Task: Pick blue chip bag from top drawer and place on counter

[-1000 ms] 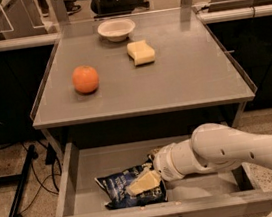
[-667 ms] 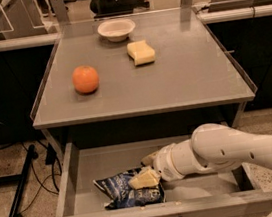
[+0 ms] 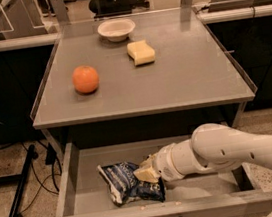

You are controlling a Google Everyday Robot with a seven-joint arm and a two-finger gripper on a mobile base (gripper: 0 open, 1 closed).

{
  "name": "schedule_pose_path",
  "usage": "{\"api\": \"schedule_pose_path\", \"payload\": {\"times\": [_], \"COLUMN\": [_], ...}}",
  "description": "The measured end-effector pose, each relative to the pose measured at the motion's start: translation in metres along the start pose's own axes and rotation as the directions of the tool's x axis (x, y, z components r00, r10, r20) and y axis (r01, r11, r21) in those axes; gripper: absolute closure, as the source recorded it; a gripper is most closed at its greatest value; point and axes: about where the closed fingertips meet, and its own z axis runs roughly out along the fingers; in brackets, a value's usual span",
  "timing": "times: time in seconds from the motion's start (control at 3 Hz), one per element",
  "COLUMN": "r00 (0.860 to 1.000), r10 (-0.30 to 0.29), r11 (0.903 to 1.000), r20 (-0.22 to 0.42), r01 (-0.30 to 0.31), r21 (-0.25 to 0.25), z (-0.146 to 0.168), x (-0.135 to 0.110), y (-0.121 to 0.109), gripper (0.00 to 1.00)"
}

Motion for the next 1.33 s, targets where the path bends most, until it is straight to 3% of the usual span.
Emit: {"api": "schedule_pose_path", "payload": {"times": [0.33, 0.67, 1.0, 1.33], "r00": [1.000, 0.996, 0.976, 0.934], "r10": [0.000, -0.072, -0.188, -0.314], "r11": [1.0000, 0.9969, 0.9770, 0.9380], "r20": [0.000, 0.044, 0.113, 0.172], "r01": [0.000, 0.070, 0.174, 0.277], "r21": [0.000, 0.035, 0.124, 0.208], "z": [0.000, -0.021, -0.056, -0.088], "x": [0.000, -0.025, -0.062, -0.108], "y": [0.000, 0.009, 0.040, 0.088], "gripper": [1.00, 1.00, 1.00, 1.00]}}
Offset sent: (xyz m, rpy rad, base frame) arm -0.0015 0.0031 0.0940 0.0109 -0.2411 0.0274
